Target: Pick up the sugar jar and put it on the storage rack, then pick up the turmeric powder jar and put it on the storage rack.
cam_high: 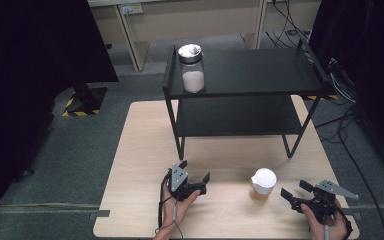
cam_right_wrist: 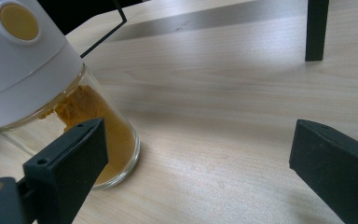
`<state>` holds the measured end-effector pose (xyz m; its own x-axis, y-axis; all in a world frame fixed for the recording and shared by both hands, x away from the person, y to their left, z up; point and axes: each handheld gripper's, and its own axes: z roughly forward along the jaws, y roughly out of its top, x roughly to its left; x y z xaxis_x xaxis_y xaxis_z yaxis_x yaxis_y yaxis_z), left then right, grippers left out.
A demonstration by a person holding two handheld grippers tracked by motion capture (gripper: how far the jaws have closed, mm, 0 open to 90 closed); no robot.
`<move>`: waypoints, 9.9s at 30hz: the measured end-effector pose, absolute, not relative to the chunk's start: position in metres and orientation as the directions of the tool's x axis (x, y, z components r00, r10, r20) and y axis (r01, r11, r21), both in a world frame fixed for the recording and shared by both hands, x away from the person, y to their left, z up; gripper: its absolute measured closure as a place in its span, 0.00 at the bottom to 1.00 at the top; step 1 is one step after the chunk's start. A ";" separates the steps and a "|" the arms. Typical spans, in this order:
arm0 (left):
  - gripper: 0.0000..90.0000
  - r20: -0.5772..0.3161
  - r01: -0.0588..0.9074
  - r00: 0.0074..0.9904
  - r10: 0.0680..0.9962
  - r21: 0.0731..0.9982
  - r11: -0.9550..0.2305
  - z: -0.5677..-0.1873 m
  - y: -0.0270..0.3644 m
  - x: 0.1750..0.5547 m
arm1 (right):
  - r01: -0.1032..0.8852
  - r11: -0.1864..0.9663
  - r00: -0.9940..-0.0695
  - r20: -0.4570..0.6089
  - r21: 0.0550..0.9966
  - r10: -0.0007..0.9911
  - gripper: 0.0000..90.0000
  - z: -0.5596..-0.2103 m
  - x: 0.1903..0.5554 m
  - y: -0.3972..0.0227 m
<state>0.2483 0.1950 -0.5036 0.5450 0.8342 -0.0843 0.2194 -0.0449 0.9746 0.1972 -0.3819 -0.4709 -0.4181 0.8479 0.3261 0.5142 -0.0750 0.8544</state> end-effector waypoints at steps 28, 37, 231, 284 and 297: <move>0.04 -0.087 0.216 0.550 0.831 0.976 -0.041 -0.504 0.195 0.248 | 0.449 0.003 -0.494 0.245 0.893 0.834 0.04 -0.463 0.177 -0.370; 0.04 -0.089 0.217 0.550 0.830 0.975 -0.039 -0.504 0.194 0.248 | 0.397 0.033 -0.554 0.211 0.917 0.805 0.04 -0.461 0.172 -0.352; 0.07 -0.079 0.201 0.560 0.825 0.979 -0.043 -0.506 0.189 0.248 | 0.034 -0.011 -0.352 0.023 0.999 0.936 0.33 -0.188 0.290 -0.287; 0.07 -0.074 0.198 0.565 0.822 0.979 -0.048 -0.506 0.188 0.248 | 0.035 0.014 -0.343 -0.001 0.999 0.939 0.26 -0.195 0.298 -0.288; 0.07 -0.075 0.198 0.565 0.822 0.979 -0.047 -0.506 0.188 0.248 | 0.055 -0.024 -0.367 0.042 0.998 0.929 0.14 -0.196 0.299 -0.294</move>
<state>0.2480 0.1876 -0.5062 0.5653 0.8215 -0.0747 0.1983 -0.0474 0.9790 0.2986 -0.2940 -0.1963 -0.3666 0.9294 0.0423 0.0549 -0.0238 0.9982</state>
